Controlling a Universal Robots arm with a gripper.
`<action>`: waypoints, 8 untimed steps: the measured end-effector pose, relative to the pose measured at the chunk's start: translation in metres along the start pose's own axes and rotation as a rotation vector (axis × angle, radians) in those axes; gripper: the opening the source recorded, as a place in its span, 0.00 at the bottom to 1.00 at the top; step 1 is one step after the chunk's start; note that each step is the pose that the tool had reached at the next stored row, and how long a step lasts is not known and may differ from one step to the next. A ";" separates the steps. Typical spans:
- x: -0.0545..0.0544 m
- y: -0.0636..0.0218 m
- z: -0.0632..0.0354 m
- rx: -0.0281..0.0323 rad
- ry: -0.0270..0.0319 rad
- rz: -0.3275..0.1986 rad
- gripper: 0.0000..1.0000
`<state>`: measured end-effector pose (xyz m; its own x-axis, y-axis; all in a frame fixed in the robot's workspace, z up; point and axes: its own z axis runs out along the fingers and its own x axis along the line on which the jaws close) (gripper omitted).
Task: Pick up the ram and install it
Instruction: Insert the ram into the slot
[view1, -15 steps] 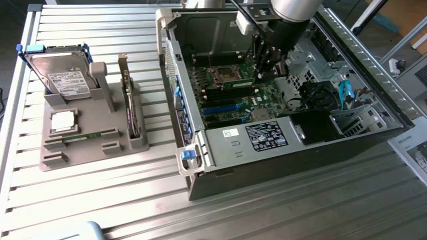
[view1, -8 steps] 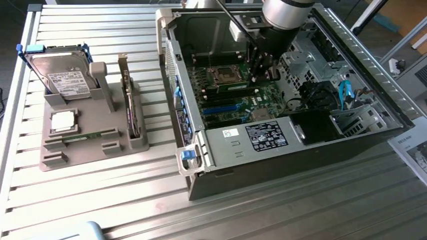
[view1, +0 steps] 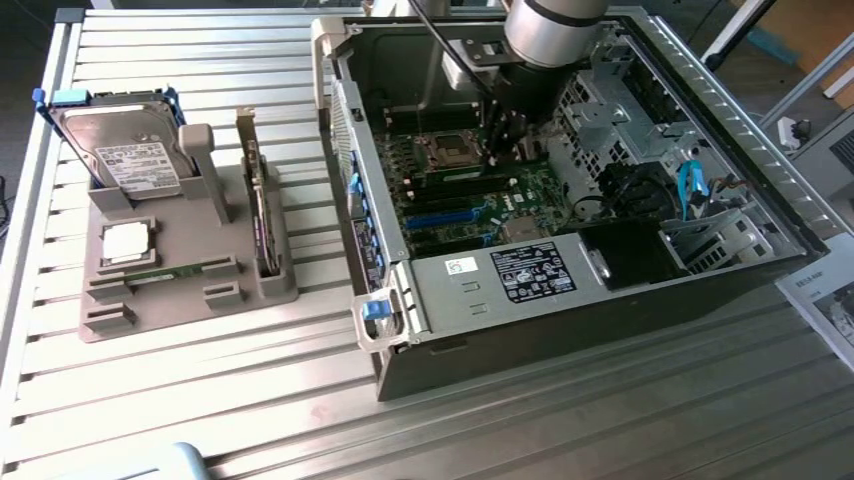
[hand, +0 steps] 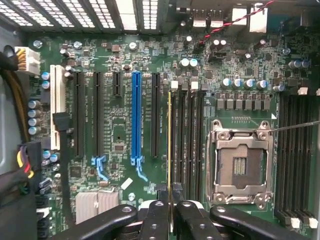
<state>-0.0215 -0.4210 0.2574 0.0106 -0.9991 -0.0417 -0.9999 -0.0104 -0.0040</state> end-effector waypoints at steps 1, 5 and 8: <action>-0.001 0.0003 0.0012 0.0000 -0.0005 0.000 0.13; -0.003 0.0014 0.0062 0.0000 -0.0018 0.000 0.13; -0.004 0.0015 0.0078 0.0000 -0.0019 0.000 0.13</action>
<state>-0.0230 -0.4170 0.2498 0.0109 -0.9990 -0.0436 -0.9999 -0.0107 -0.0040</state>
